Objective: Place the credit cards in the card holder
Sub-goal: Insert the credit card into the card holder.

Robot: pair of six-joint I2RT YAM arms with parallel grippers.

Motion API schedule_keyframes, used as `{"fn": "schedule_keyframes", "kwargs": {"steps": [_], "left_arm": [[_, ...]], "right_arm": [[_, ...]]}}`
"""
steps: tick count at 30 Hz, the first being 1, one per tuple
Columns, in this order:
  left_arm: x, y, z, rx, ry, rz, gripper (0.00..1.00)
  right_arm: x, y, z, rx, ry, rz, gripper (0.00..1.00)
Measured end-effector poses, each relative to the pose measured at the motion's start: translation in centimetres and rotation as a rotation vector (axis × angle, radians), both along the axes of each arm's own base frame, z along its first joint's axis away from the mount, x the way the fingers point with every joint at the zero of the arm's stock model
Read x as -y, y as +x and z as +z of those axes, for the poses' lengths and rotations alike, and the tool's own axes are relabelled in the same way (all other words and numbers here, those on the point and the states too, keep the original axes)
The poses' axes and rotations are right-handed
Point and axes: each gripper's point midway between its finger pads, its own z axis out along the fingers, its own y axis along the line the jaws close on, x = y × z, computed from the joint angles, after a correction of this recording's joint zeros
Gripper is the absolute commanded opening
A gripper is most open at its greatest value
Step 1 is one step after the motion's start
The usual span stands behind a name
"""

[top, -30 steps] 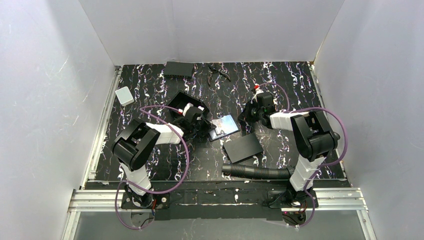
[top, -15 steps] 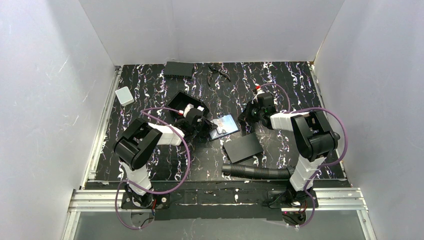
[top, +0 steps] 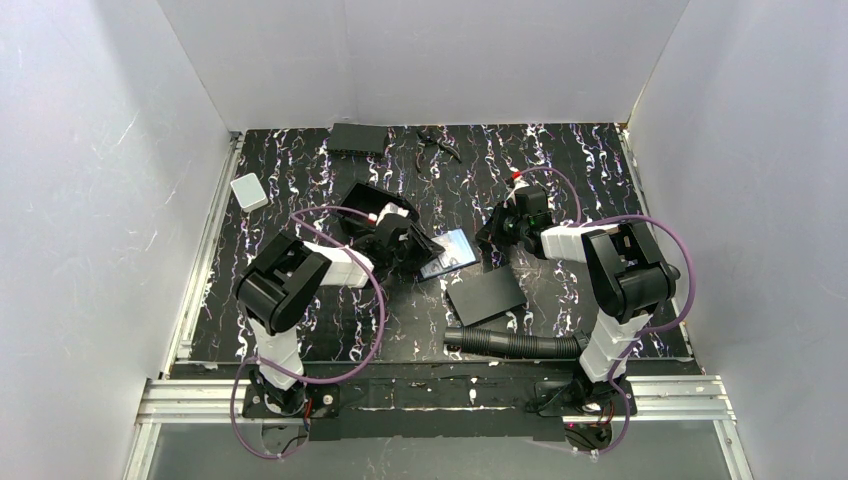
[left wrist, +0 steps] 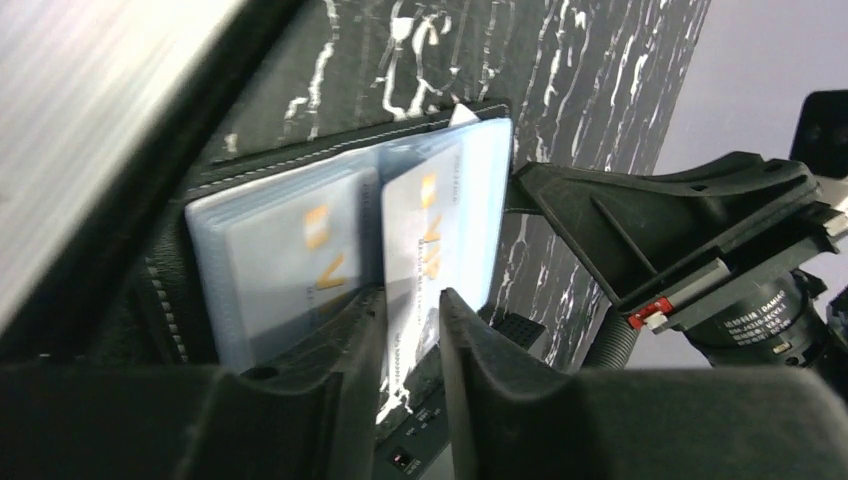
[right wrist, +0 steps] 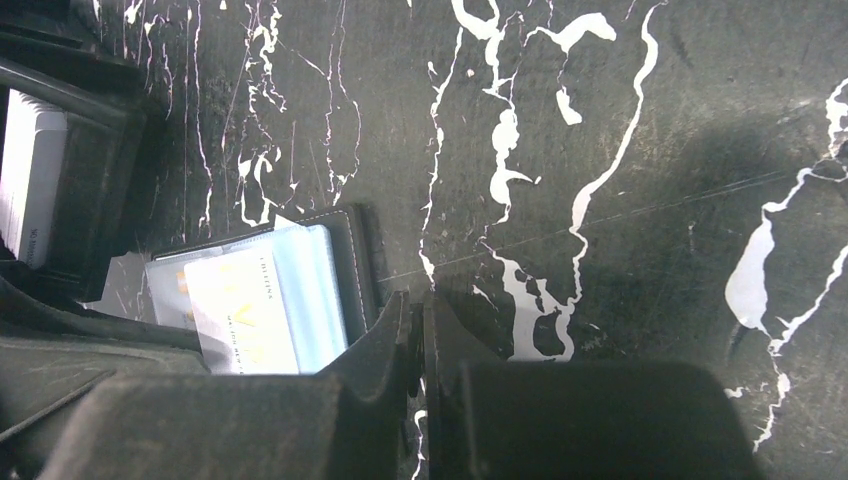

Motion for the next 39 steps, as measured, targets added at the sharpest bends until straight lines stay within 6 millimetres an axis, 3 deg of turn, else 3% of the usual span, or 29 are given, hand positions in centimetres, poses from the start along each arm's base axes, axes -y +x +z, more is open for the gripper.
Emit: {"fn": "schedule_keyframes", "kwargs": {"steps": [9, 15, 19, 30, 39], "left_arm": [[0.2, -0.1, 1.4, -0.027, 0.101, -0.075, 0.52], [1.6, 1.1, 3.0, -0.031, 0.144, -0.113, 0.52], [2.0, 1.0, 2.3, -0.053, 0.173, -0.131, 0.55], [0.4, -0.5, 1.3, -0.078, 0.265, -0.105, 0.58], [1.4, 0.0, 1.3, -0.061, 0.23, -0.121, 0.56]], "right_arm": [[-0.1, -0.2, 0.0, -0.006, 0.006, 0.01, 0.01], [-0.2, -0.3, 0.0, -0.009, 0.008, 0.013, 0.01], [-0.2, -0.5, 0.0, -0.018, 0.007, 0.017, 0.01], [-0.3, -0.7, 0.0, -0.023, 0.014, 0.025, 0.01], [-0.3, -0.8, 0.0, -0.02, 0.017, 0.027, 0.01]]}}
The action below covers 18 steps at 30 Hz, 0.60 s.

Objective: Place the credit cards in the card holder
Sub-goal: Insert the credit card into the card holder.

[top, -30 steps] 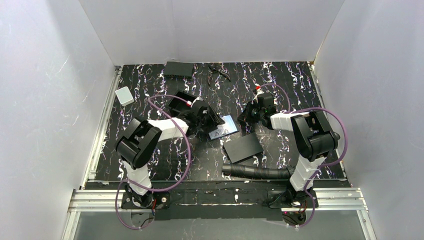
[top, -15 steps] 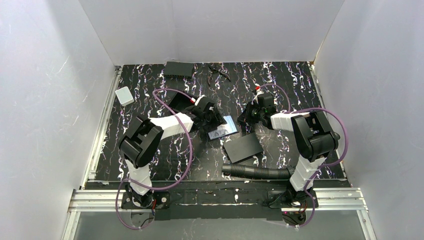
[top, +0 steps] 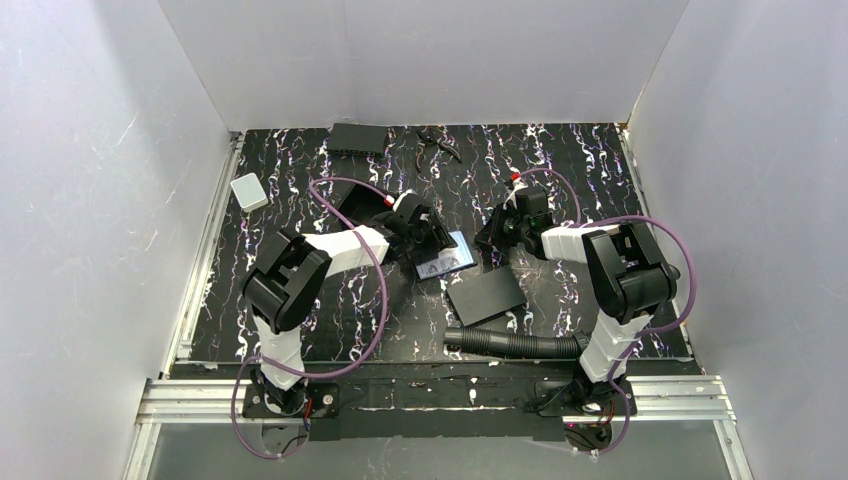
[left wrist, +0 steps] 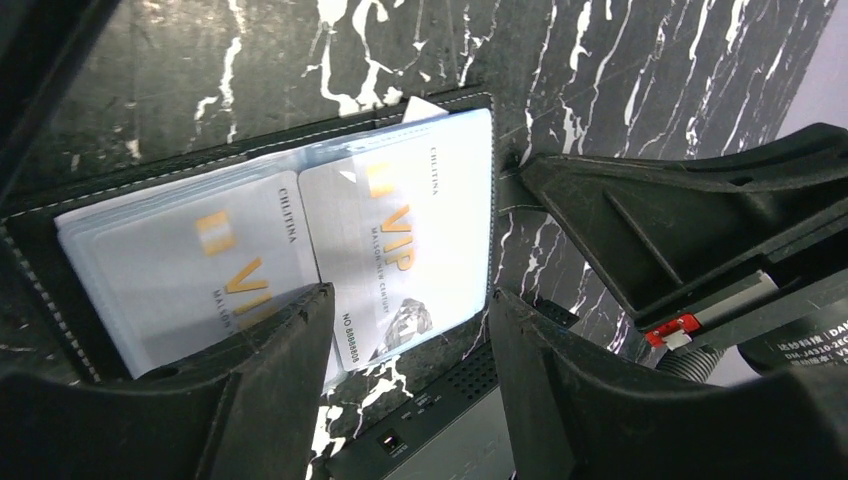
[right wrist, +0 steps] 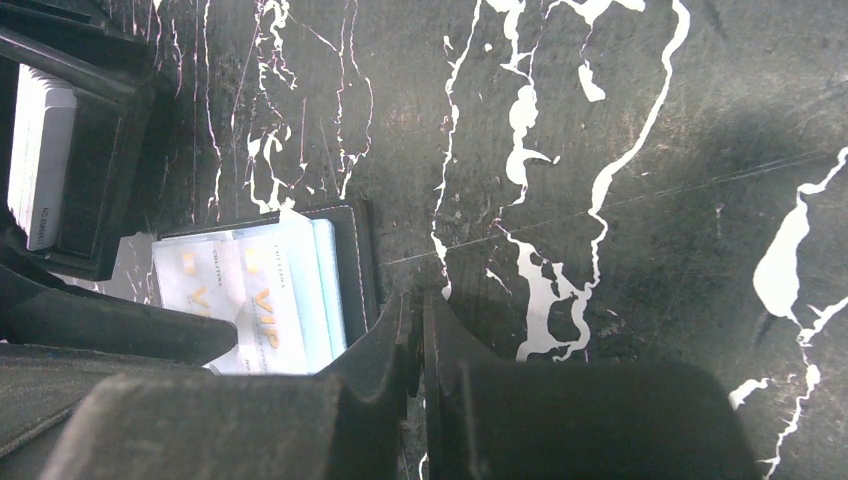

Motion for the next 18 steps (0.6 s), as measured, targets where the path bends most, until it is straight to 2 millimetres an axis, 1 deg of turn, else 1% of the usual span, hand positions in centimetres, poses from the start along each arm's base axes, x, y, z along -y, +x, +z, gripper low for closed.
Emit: {"fn": "schedule_keyframes", "kwargs": {"steps": [6, 11, 13, 16, 18], "left_arm": [[1.3, 0.4, 0.5, 0.03, -0.055, -0.044, 0.56], [2.4, 0.8, 1.4, 0.065, -0.106, -0.071, 0.56], [2.7, 0.9, 1.4, 0.07, -0.118, -0.078, 0.56], [2.5, 0.7, 1.0, 0.066, -0.11, -0.083, 0.61], [1.9, 0.5, 0.7, 0.067, -0.082, -0.075, 0.63]], "right_arm": [[-0.1, -0.1, 0.0, -0.002, 0.005, 0.006, 0.01], [-0.2, -0.3, 0.0, -0.006, 0.012, 0.014, 0.01], [-0.3, -0.4, 0.0, -0.009, 0.015, 0.018, 0.01], [-0.3, -0.4, 0.0, -0.009, 0.017, 0.02, 0.01], [-0.3, -0.4, 0.0, -0.01, 0.017, 0.021, 0.01]]}}
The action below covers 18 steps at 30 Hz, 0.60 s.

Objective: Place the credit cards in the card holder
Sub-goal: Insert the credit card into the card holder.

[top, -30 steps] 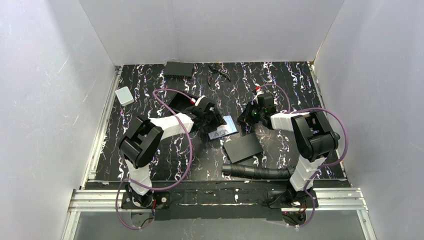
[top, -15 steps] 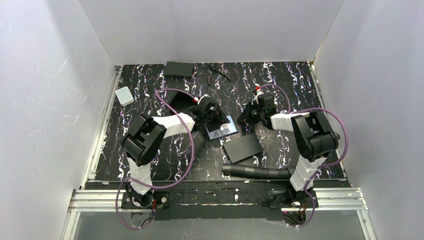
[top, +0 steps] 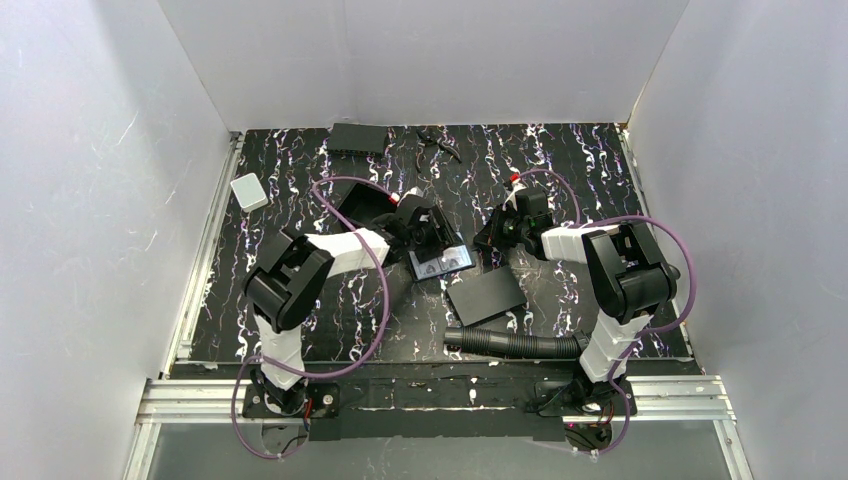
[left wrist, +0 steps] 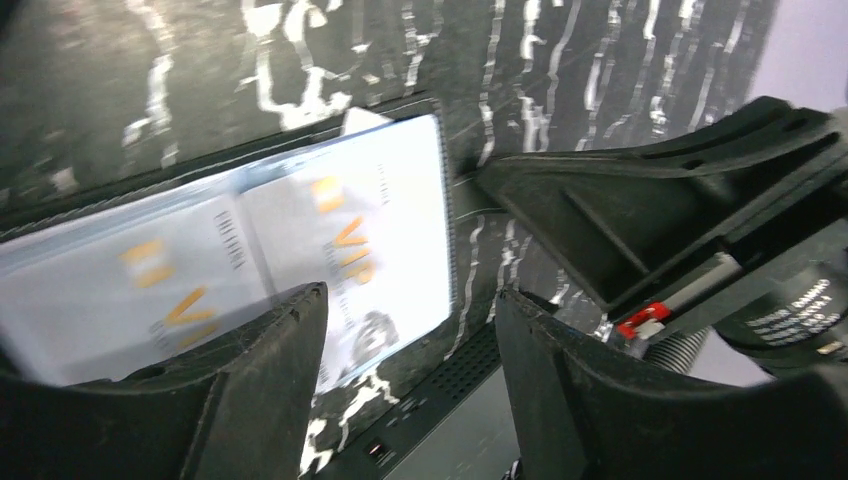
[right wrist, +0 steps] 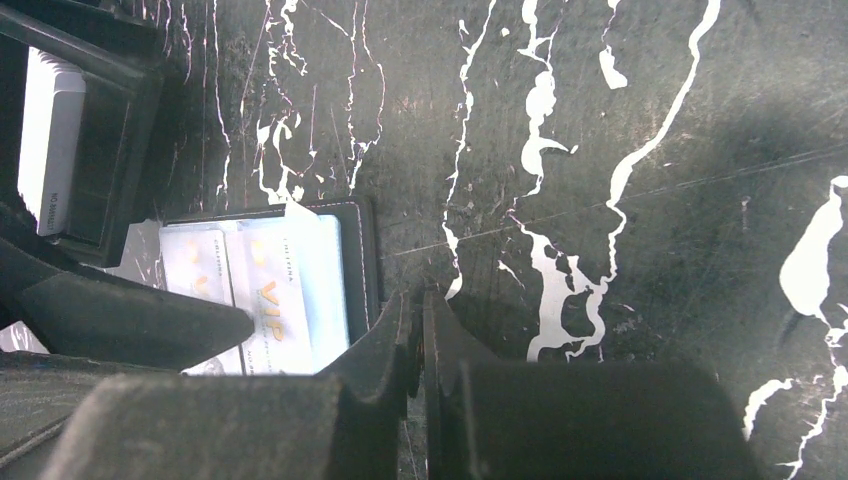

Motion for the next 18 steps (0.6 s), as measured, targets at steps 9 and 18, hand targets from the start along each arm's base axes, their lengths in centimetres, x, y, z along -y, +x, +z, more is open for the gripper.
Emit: {"fn": "schedule_keyframes", "kwargs": {"steps": [9, 18], "left_arm": [[-2.7, -0.6, 0.3, -0.001, 0.103, 0.058, 0.63], [-1.6, -0.2, -0.7, -0.031, 0.08, 0.052, 0.62]], "right_arm": [[0.0, 0.0, 0.0, 0.0, 0.0, 0.0, 0.01], [0.0, 0.0, 0.0, 0.0, -0.001, 0.0, 0.01]]}}
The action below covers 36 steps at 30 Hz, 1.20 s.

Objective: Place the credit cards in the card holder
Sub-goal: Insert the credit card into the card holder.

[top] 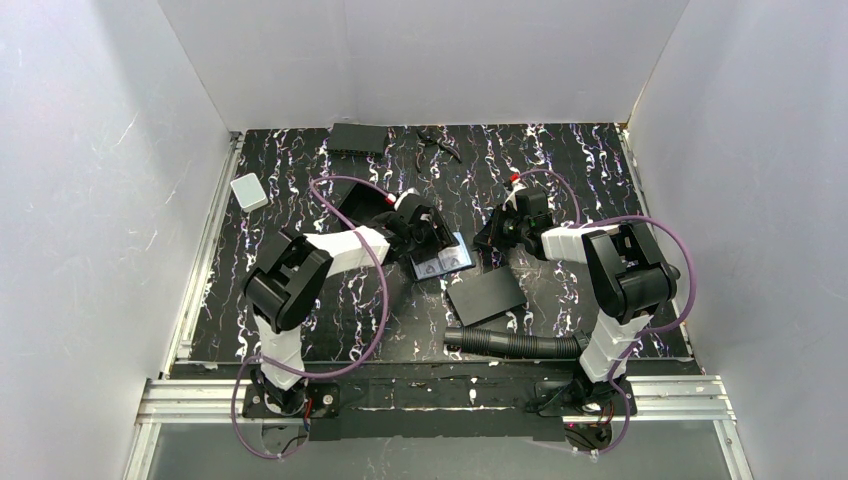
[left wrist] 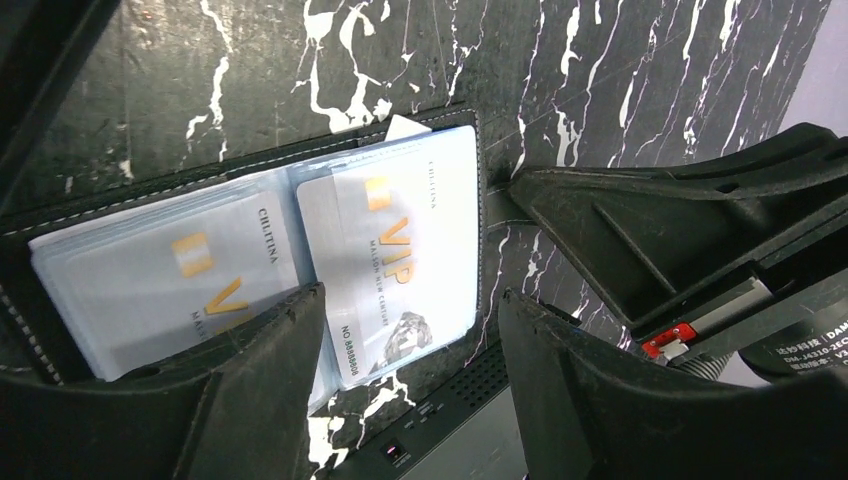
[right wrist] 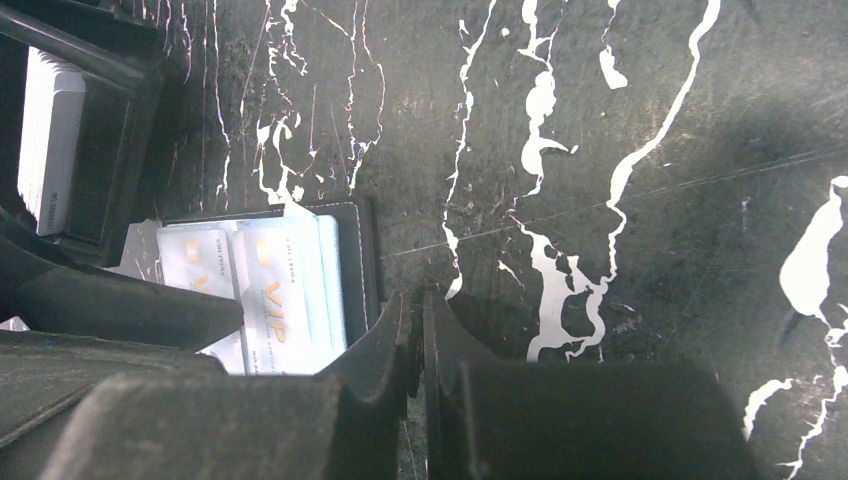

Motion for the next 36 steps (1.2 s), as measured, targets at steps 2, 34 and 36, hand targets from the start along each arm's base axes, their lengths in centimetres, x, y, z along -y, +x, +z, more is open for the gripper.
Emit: {"fn": "schedule_keyframes", "kwargs": {"steps": [2, 34, 36], "left_arm": [[0.3, 0.1, -0.2, -0.002, -0.013, -0.008, 0.62], [-1.2, -3.4, 9.9, 0.137, -0.087, -0.22, 0.64], [-2.4, -4.3, 12.9, 0.181, -0.11, -0.23, 0.64]], "right_arm": [[0.0, 0.0, 0.0, 0.0, 0.0, 0.0, 0.01], [1.2, -0.9, 0.8, -0.028, -0.098, 0.063, 0.01], [1.1, -0.9, 1.9, -0.01, -0.118, 0.085, 0.01]]}}
